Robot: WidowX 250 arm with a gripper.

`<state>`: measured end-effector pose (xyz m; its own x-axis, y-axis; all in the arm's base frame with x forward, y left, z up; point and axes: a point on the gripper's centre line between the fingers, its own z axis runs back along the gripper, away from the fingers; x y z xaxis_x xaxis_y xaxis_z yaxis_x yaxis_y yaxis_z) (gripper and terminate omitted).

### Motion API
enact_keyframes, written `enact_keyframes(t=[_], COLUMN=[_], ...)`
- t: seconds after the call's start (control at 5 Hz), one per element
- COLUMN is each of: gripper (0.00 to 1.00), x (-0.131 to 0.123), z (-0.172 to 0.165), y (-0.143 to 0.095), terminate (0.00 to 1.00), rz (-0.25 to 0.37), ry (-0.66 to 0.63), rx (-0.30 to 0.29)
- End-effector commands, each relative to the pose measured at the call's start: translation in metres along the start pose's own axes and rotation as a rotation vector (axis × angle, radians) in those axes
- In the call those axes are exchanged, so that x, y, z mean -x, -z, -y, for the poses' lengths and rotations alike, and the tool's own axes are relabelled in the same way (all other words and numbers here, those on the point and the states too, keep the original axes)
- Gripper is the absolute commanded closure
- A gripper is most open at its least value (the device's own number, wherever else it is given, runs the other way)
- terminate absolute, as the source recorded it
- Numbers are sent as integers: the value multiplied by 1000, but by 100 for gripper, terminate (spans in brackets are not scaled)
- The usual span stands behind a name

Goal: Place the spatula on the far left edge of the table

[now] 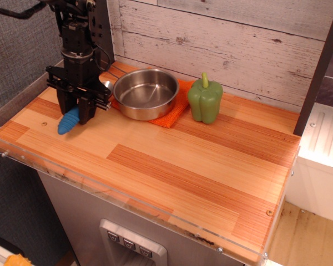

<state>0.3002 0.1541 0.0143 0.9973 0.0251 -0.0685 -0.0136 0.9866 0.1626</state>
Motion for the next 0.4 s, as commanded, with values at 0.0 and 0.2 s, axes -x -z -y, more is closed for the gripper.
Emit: enact_keyframes(t=[0.0,0.2], gripper=[100,0], x=[7,9], z=[-35,-41], y=[-12,-19], terminate=[0,0], rz=[19,43], ry=[55,51], rx=[18,36])
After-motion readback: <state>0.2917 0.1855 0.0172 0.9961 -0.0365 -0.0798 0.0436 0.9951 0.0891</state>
